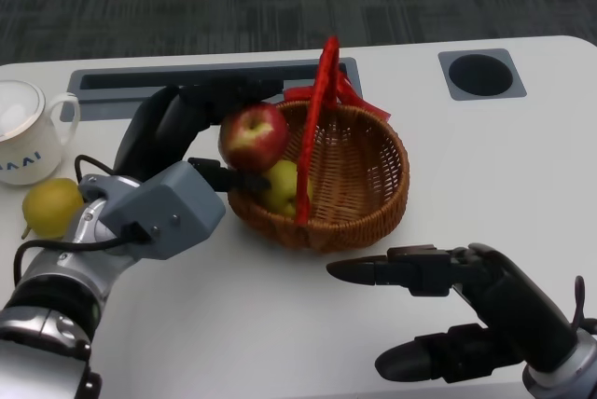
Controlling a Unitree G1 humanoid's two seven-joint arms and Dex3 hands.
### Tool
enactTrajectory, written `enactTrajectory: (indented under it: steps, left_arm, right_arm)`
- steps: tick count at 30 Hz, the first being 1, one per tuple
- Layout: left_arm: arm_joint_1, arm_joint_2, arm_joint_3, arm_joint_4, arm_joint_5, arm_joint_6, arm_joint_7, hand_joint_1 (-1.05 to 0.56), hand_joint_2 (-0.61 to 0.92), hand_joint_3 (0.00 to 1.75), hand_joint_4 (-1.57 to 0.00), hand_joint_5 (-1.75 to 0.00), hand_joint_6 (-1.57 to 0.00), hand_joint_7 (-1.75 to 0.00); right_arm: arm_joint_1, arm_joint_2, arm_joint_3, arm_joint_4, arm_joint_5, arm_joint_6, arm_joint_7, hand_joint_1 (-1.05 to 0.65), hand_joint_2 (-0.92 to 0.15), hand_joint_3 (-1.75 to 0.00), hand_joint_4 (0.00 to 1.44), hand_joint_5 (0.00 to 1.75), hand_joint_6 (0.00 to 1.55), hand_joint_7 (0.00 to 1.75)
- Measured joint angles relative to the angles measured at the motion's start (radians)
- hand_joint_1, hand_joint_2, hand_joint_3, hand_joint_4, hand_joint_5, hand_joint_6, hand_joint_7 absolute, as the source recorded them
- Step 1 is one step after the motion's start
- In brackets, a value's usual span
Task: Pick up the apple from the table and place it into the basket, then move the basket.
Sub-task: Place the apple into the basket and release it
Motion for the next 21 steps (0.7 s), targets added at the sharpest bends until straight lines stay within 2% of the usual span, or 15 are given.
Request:
enactTrajectory:
  steps: [4, 7, 11, 14, 21]
  left_arm:
    - [0.000, 0.001, -0.017, 0.008, 0.004, 0.023, -0.050, -0.58, 0.72, 0.00, -0.63, 0.00, -0.57, 0.00]
    - [0.000, 0.005, -0.021, 0.009, 0.003, 0.027, -0.085, -0.64, 0.73, 0.00, -0.52, 0.00, -0.45, 0.00]
    - [0.000, 0.011, -0.021, 0.008, -0.010, 0.022, -0.136, -0.67, 0.72, 0.00, -0.43, 0.00, -0.37, 0.00]
    - [0.000, 0.012, -0.020, 0.007, -0.016, 0.009, -0.168, -0.69, 0.73, 0.00, -0.41, 0.00, -0.37, -0.01]
    - [0.000, 0.020, -0.035, -0.012, -0.009, 0.004, -0.173, -0.81, 0.76, 0.01, -0.31, 0.00, -0.35, 0.00]
  right_arm:
    - [0.001, 0.000, 0.000, -0.003, 0.000, 0.001, -0.001, -0.43, -0.88, 0.00, 0.82, 0.00, 0.76, 0.00]
    - [0.001, 0.000, 0.000, -0.003, 0.000, 0.001, -0.001, -0.43, -0.88, 0.00, 0.82, 0.00, 0.75, 0.00]
    - [0.001, 0.000, 0.000, -0.003, 0.000, 0.002, -0.001, -0.43, -0.89, 0.00, 0.82, 0.00, 0.75, 0.00]
    - [0.002, 0.000, 0.000, -0.003, 0.000, 0.002, -0.001, -0.43, -0.88, 0.00, 0.82, 0.00, 0.75, 0.00]
    - [0.002, 0.000, 0.000, -0.003, 0.000, 0.002, -0.001, -0.43, -0.88, 0.00, 0.83, 0.00, 0.76, 0.00]
